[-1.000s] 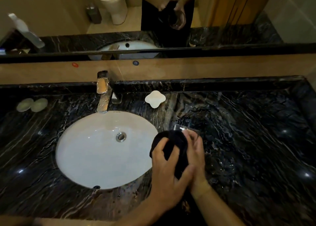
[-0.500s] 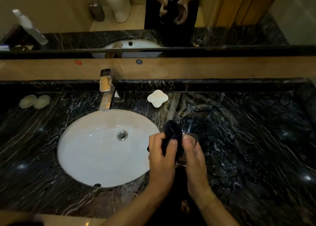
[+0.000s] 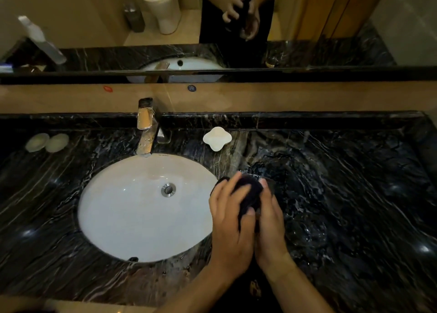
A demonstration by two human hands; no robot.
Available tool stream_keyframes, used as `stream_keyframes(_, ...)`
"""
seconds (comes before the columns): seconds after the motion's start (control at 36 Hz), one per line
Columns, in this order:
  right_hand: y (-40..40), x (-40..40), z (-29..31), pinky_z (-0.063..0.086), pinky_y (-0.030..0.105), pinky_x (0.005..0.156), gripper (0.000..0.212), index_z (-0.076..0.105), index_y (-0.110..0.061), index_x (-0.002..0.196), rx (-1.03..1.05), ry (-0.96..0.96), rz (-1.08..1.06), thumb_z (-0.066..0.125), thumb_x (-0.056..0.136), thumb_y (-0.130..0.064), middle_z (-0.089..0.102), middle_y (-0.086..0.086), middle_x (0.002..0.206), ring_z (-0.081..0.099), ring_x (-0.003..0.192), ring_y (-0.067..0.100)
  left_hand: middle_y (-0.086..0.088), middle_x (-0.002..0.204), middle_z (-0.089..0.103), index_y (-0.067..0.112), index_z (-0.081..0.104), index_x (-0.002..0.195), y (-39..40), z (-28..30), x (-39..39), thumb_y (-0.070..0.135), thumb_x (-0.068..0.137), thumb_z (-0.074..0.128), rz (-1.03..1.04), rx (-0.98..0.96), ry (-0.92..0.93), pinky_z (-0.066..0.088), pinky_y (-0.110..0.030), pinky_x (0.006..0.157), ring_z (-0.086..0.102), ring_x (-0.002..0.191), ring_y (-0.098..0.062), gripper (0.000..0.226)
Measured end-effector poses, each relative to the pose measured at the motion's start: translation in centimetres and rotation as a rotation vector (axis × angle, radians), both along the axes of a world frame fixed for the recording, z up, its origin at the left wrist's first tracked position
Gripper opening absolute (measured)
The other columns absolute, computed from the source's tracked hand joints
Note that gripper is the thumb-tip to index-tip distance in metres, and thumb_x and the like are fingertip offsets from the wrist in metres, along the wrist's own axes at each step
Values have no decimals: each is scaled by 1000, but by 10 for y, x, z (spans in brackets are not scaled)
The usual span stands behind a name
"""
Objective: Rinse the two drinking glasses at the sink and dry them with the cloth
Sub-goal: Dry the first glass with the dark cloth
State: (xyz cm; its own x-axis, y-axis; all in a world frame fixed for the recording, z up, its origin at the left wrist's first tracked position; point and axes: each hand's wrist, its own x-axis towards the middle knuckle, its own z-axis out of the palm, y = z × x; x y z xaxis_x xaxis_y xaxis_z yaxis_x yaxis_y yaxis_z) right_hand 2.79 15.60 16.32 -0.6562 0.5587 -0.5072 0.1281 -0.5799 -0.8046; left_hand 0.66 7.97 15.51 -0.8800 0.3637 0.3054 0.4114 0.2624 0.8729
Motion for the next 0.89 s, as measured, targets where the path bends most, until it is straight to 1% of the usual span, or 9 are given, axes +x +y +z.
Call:
stream_keyframes(0.11,-1,-1,2,58,51,91,76,65,-2,114,-98,-34,-42,64,74,-66,68,28,114,68,106,42,10,155,32,37,61,122,-4,-6,13,61,98,40,21,-32,-2,24,-19,115,26,144,-18,40)
stream_keyframes(0.19,-8,-2,3,53,58,99,103,64,3,117,-159,-24,-51,72,59,-82,66,32,117,66,109,46,21,148,28,37,69,96,5,-2,13,47,89,57,172,40,-109,28,-8,104,28,134,-11,17)
stream_keyframes(0.31,-13,-2,2,58,49,90,81,66,1,112,-147,-10,-102,67,71,-69,69,30,111,69,104,43,15,118,49,26,65,73,13,4,-3,38,81,63,308,37,-26,44,-37,97,38,121,-18,15)
stream_keyframes(0.42,-15,-4,0,58,49,90,100,67,-2,113,-135,-6,-106,78,52,-80,69,28,115,69,107,41,0,97,53,15,61,77,11,-2,-12,28,81,63,241,-15,148,36,-65,105,37,134,-22,14)
stream_keyframes(0.5,-12,-3,-3,59,47,88,97,69,-6,110,-103,-5,-89,77,50,-81,71,24,112,70,106,39,1,114,49,17,59,90,11,-1,-11,25,86,58,145,42,59,41,-41,109,41,133,-2,9)
stream_keyframes(0.56,-9,-1,-2,56,52,96,90,70,-6,109,-94,-1,-69,75,57,-79,70,23,113,69,107,39,8,128,44,23,58,103,7,1,-6,30,91,56,74,37,35,44,-24,102,46,127,-3,13)
stream_keyframes(0.67,-8,-2,4,53,53,100,90,73,-12,105,-62,20,-46,71,54,-85,70,22,114,68,109,38,2,140,45,22,60,121,2,-5,4,43,103,44,6,11,117,42,-32,107,49,132,-24,32)
stream_keyframes(0.83,-7,-1,5,56,54,95,52,70,-19,112,127,36,66,61,84,-61,75,9,109,72,104,27,12,140,57,48,57,127,6,16,-12,45,96,45,83,115,-262,42,-15,104,52,129,1,33)
stream_keyframes(0.89,-4,1,3,58,50,92,54,71,-24,109,142,52,116,59,79,-67,76,6,106,73,102,26,7,124,68,43,66,118,5,21,-17,49,95,46,77,176,-396,49,-27,101,62,117,-6,31)
